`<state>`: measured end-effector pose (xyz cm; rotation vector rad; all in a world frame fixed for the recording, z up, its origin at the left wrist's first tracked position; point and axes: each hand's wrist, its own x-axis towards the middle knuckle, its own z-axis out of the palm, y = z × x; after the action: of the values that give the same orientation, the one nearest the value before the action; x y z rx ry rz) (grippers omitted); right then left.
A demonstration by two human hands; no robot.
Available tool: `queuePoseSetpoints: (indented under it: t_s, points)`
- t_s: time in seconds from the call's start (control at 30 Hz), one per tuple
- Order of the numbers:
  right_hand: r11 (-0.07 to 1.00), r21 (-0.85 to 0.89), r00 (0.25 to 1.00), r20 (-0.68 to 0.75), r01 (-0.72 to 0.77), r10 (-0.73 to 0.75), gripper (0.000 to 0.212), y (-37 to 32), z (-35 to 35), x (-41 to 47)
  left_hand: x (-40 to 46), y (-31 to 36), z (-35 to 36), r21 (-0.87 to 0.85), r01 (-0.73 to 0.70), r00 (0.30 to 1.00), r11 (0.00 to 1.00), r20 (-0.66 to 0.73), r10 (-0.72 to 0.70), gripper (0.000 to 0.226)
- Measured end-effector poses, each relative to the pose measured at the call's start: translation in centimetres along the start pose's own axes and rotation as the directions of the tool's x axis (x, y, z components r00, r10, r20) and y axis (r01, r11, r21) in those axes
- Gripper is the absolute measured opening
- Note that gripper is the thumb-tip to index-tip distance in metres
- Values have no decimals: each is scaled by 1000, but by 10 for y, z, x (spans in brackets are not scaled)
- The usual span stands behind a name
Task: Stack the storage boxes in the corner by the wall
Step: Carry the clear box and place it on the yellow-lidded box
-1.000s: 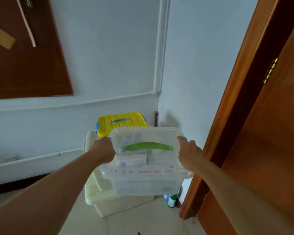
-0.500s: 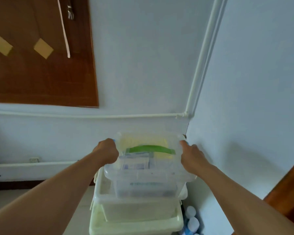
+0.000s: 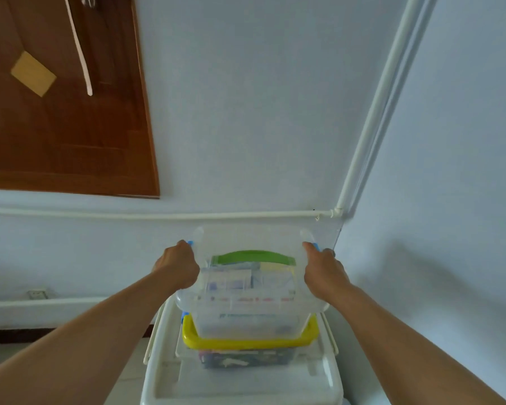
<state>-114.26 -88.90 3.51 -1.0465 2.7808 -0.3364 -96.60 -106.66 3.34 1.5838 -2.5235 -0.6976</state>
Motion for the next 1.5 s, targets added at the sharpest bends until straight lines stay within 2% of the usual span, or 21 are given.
queuePoseSetpoints:
  t_s: [0.23, 0.63, 0.73, 0.8, 0.87, 0.93, 1.0, 1.03, 1.17, 1.33, 1.5]
  points:
    - [999, -10, 998, 46, 53, -52, 57, 3, 12, 36, 24, 7, 14, 7, 71, 997, 997, -6, -71, 31]
    - [996, -45, 995, 65, 80, -77, 52, 13, 26, 57, 37, 11, 25, 15, 84, 996, 996, 21, -84, 38]
    - [991, -95, 995, -7, 97, -98, 46, 16, 25, 52, 27, 14, 27, 115, 63, 998, 991, -16, -62, 44]
    - [985, -83, 986, -46, 154, -158, 48, 16, 24, 45, 18, 15, 29, 239, -23, 996, 971, -73, 42, 48]
    - [955, -46, 956, 27, 293, -292, 63, 16, 24, 36, 6, 16, 33, 271, -163, 980, 949, -67, 187, 59]
    - [896, -104, 898, 134, 433, -418, 89, 15, 27, 25, -7, 15, 39, 272, -311, 948, 911, 24, 316, 85]
    - [856, -155, 864, 209, 492, -459, 108, 16, 31, 16, -19, 12, 46, 310, -402, 916, 862, 132, 379, 122]
    - [853, -157, 857, 239, 498, -456, 108, 17, 34, 14, -22, 9, 51, 345, -415, 910, 842, 164, 381, 128]
    - [851, -150, 854, 235, 503, -463, 85, 20, 38, 15, -21, 6, 62, 387, -400, 916, 831, 144, 375, 114]
    - [845, -155, 850, 233, 511, -472, 82, 21, 39, 23, -16, 11, 61, 376, -395, 919, 838, 158, 362, 112]
    - [838, -161, 843, 249, 522, -477, 83, 22, 36, 31, -9, 14, 63, 379, -391, 920, 839, 152, 360, 82]
